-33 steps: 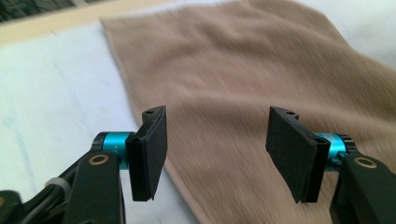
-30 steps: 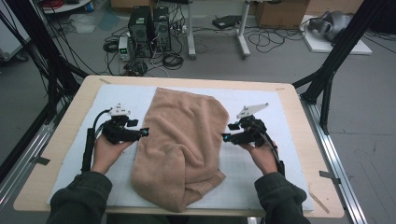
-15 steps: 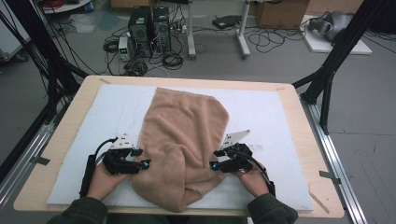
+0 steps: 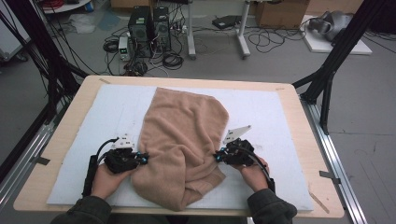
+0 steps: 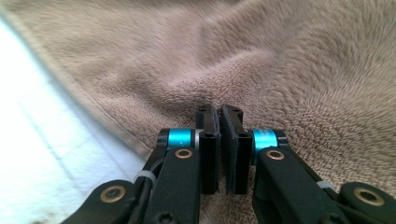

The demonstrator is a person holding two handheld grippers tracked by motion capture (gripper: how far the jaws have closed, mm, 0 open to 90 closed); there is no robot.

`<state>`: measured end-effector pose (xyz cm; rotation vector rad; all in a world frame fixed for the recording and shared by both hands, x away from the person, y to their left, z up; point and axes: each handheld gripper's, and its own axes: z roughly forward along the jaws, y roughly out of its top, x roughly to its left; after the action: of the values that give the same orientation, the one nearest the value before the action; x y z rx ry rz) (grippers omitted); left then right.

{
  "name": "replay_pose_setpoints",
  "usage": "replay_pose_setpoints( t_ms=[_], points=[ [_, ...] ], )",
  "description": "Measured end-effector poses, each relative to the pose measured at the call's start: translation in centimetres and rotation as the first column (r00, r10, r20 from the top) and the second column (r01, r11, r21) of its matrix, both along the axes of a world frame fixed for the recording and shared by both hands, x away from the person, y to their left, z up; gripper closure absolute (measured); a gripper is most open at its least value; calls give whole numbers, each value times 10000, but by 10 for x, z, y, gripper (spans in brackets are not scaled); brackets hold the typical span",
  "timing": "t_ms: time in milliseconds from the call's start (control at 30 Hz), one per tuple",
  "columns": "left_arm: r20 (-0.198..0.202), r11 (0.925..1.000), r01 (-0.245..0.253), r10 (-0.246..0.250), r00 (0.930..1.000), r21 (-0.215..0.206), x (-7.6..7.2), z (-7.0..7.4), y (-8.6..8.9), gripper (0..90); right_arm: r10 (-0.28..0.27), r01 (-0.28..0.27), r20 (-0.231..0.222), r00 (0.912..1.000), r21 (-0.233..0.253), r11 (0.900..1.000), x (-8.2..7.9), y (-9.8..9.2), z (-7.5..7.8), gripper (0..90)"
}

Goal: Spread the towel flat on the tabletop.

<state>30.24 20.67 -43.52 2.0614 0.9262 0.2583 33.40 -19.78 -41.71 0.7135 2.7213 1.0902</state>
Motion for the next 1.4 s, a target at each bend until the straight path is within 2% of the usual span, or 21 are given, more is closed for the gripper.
replay_pose_setpoints(
  t_ms=[100, 200, 233, 300, 367, 433, 467, 567, 633, 733, 867, 933, 1067, 1133, 1200, 1267, 1333, 1400],
  points=[
    [270, 9991, -401, 404, 9988, -125, 7, 8, 2, 857, -409, 415, 342, 9986, -179, 9990, 7, -11, 11, 839],
    [484, 9967, -759, 773, 9958, -291, 16, 13, 1, 857, -868, 882, 424, 9953, -339, 9955, 18, -18, 15, 839],
    [443, 9964, -823, 831, 9956, -201, 21, 13, 0, 856, -1060, 1076, 463, 9933, -342, 9936, 21, -20, 15, 839],
    [355, 9937, -1112, 1118, 9931, -160, 28, 10, -2, 855, -1342, 1351, 240, 9907, -426, 9899, 28, -21, 9, 839],
    [113, 9934, -1144, 1145, 9934, -101, 32, 5, -2, 838, -1405, 1408, 101, 9900, -668, 9878, 33, -19, 1, 837],
    [118, 9937, -1104, 1102, 9938, 172, 31, 5, -2, 766, -1371, 1367, -7, 9906, -711, 9881, 35, -17, -3, 811],
    [174, 9944, -1020, 1015, 9947, 271, 29, 7, -1, 695, -1397, 1398, 60, 9902, -626, 9882, 34, -17, -2, 794],
    [387, 9962, -868, 864, 9955, 87, 20, 15, 2, 588, -1430, 1436, 308, 9892, -165, 9895, 27, -20, 7, 688],
    [419, 9974, -681, 690, 9967, -225, 13, 21, 4, 552, -1319, 1314, 367, 9906, 161, 9912, 20, -22, 14, 633],
    [487, 9979, -418, 441, 9978, -486, -1, 26, 5, 507, -1091, 1066, 752, 9912, 365, 9936, 3, -21, 24, 617],
    [635, 9990, -11, 40, 9980, -456, -21, 27, 1, 462, -374, 318, 905, 9952, 632, 9975, -18, -14, 26, 595],
    [553, 9985, 208, -180, 9983, -506, -30, 23, -3, 437, 165, -199, 809, 9966, 414, 9989, -27, -6, 22, 587],
    [288, 9969, 782, -780, 9965, -57, -44, 9, -9, 410, 1113, -1117, 433, 9928, 75, 9937, -39, 11, 6, 584],
    [259, 9954, 905, -913, 9955, 330, -48, 1, -13, 421, 1561, -1555, 212, 9875, -274, 9875, -42, 19, -3, 595],
    [254, 9933, 1071, -1083, 9938, 430, -49, -4, -15, 512, 1752, -1752, -43, 9845, -519, 9832, -42, 24, -11, 656],
    [423, 9933, 1064, -1083, 9932, 446, -49, -5, -16, 631, 1816, -1820, -123, 9833, -449, 9823, -42, 25, -15, 742],
    [346, 9945, 997, -1009, 9943, 323, -46, -5, -16, 756, 1964, -1973, -357, 9799, -237, 9800, -39, 24, -14, 812],
    [242, 9949, 991, -996, 9947, 202, -44, -4, -14, 803, 1963, -1972, -547, 9790, -119, 9803, -37, 22, -14, 837]
  ],
)
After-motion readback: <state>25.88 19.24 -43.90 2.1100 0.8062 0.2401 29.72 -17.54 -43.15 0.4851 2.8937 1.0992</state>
